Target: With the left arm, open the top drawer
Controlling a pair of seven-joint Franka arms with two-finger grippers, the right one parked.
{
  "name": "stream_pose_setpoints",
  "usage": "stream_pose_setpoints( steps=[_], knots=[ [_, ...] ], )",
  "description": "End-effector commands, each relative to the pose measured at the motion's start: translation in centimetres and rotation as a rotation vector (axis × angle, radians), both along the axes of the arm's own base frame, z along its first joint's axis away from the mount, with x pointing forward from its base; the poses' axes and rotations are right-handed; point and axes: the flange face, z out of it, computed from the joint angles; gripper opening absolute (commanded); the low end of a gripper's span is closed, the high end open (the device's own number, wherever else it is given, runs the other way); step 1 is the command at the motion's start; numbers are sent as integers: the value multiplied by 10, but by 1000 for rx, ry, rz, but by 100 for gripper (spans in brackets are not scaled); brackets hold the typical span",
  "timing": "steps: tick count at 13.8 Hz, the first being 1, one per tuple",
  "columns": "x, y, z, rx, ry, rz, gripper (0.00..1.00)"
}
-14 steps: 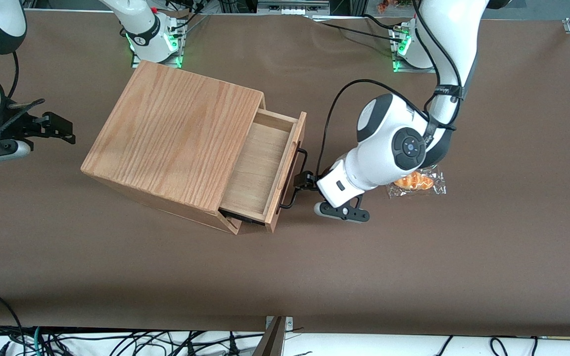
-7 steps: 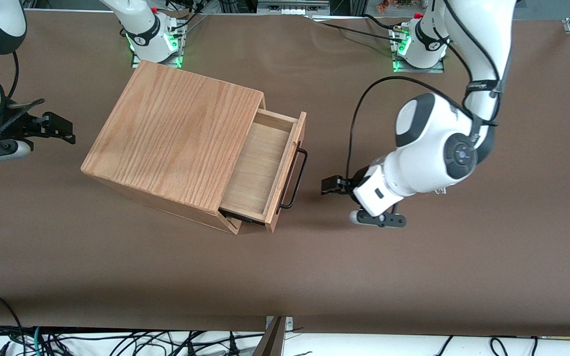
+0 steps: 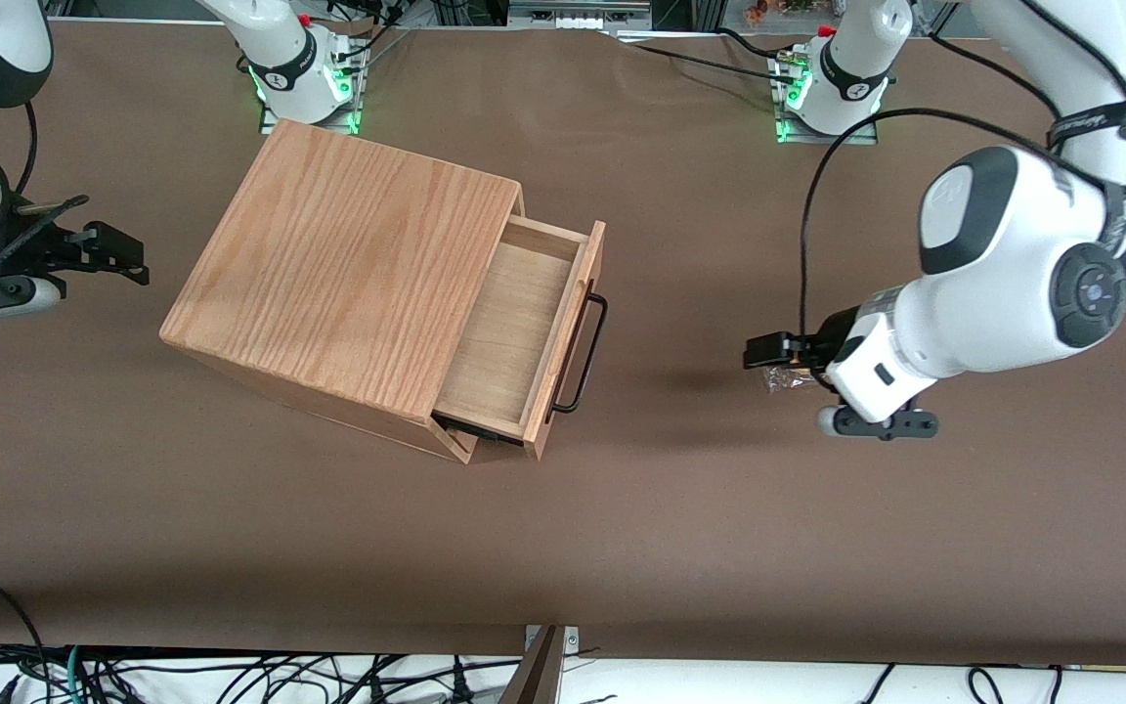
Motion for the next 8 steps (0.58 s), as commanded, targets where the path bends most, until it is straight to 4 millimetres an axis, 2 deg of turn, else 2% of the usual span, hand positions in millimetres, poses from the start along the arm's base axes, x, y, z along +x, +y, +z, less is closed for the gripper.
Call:
stream_pose_setpoints(
  steps=[1, 3, 5, 8],
  knots=[
    [-5, 31, 9, 121, -1, -23, 100],
    [-8, 62, 25, 127, -5, -63, 100],
    [-11, 97, 32, 157, 1, -119, 100],
    [-27, 130, 53, 284, -20, -195, 100]
  ],
)
